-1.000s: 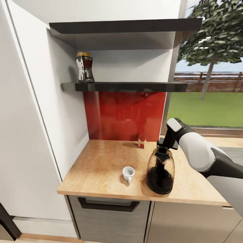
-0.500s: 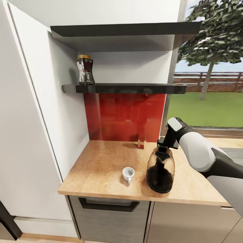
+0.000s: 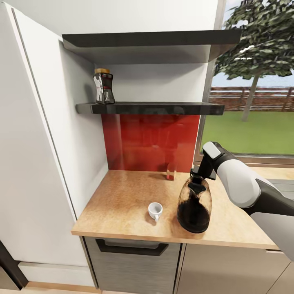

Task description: Set up a coffee station on the kitchen countertop: keep the coffee maker on the countertop, move the bottle of coffee from the kitchen shelf to the counter next to the coffee maker, place a paper coffee filter on top of the coffee maker, put the saucer next to the coffee maker with the coffee cup on the saucer, and place the electric kettle next to the coffee maker.

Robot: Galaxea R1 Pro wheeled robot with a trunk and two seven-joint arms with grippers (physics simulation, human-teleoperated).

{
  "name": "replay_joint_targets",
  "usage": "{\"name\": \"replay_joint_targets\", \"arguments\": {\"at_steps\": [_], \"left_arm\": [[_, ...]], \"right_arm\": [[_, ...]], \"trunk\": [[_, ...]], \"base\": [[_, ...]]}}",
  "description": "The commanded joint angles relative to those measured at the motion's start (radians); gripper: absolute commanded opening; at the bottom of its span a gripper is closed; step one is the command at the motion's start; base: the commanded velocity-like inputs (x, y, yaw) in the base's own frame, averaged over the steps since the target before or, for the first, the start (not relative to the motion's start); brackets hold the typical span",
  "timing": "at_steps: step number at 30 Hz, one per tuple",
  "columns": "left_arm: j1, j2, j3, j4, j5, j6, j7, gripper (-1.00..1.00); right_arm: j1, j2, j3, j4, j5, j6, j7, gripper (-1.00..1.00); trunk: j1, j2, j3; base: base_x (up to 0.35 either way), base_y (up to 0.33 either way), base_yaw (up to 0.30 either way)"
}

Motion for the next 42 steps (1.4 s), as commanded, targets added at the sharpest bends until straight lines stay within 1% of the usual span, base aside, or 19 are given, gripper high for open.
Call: {"name": "replay_joint_targets", "arguments": {"at_steps": [1,9,17,21,24,27,28,29,31,39,41,42], "left_arm": [[0.001,0.0,0.008,-0.001,0.004,0.001,-0.009,1.0],[0.001,0.003,0.014,-0.001,0.01,0.001,-0.009,1.0],[0.001,0.003,0.008,-0.001,0.006,0.001,-0.009,1.0],[0.001,0.003,0.01,-0.001,0.007,0.001,-0.009,1.0],[0.001,0.003,0.009,-0.001,0.004,0.001,-0.009,1.0],[0.001,0.003,0.009,-0.001,0.003,0.001,-0.009,1.0],[0.001,0.003,0.009,-0.001,0.002,0.001,-0.009,1.0],[0.001,0.003,0.008,-0.001,0.002,0.001,-0.009,1.0],[0.001,0.003,0.008,-0.001,0.0,0.001,-0.009,1.0],[0.001,0.003,0.008,-0.001,0.0,0.001,-0.009,1.0],[0.001,0.003,0.008,-0.001,0.0,0.001,-0.009,1.0],[0.001,0.003,0.008,-0.001,0.0,0.001,-0.009,1.0]], "right_arm": [[0.0,0.0,0.0,-0.001,-0.011,0.002,-0.011,-1.0],[0.0,0.001,0.004,-0.001,-0.004,0.002,-0.06,-1.0],[0.0,-0.003,0.008,-0.001,-0.002,0.002,-0.062,-1.0],[-0.001,-0.014,0.006,-0.001,-0.004,0.002,-0.061,-1.0],[-0.001,-0.029,0.005,-0.001,-0.009,0.002,-0.06,-1.0],[-0.001,-0.039,0.004,-0.001,-0.012,0.002,-0.059,-1.0],[-0.001,-0.048,0.004,-0.001,-0.013,0.002,-0.057,-1.0],[0.0,-0.051,0.004,-0.001,-0.013,0.002,-0.057,-1.0],[-0.001,-0.076,0.002,-0.001,-0.013,0.002,-0.056,-1.0],[-0.001,-0.095,0.002,-0.001,-0.013,0.002,-0.056,-1.0],[-0.001,-0.106,0.001,-0.001,-0.014,0.002,-0.056,-1.0],[-0.001,-0.116,0.0,-0.002,-0.014,0.002,-0.056,-1.0]], "trunk": [[0.0,-0.001,0.0],[0.0,-0.001,0.0],[0.0,-0.001,0.0],[0.0,-0.001,0.001],[0.0,-0.001,0.002],[0.0,-0.001,0.004],[0.0,-0.001,0.005],[0.0,-0.001,0.006],[0.0,-0.001,0.008],[0.0,-0.001,0.016],[0.0,-0.001,0.018],[0.0,-0.001,0.02]], "base": [[0.0,0.0,0.0],[0.0,0.0,0.0],[0.0,0.0,-0.044],[0.0,0.0,-0.229],[0.0,0.0,-0.267],[0.0,0.0,-0.267],[0.0,0.0,-0.253],[0.0,0.0,-0.25],[0.0,0.0,-0.245],[0.0,0.0,-0.237],[0.0,0.0,-0.228],[0.0,0.0,-0.227]]}}
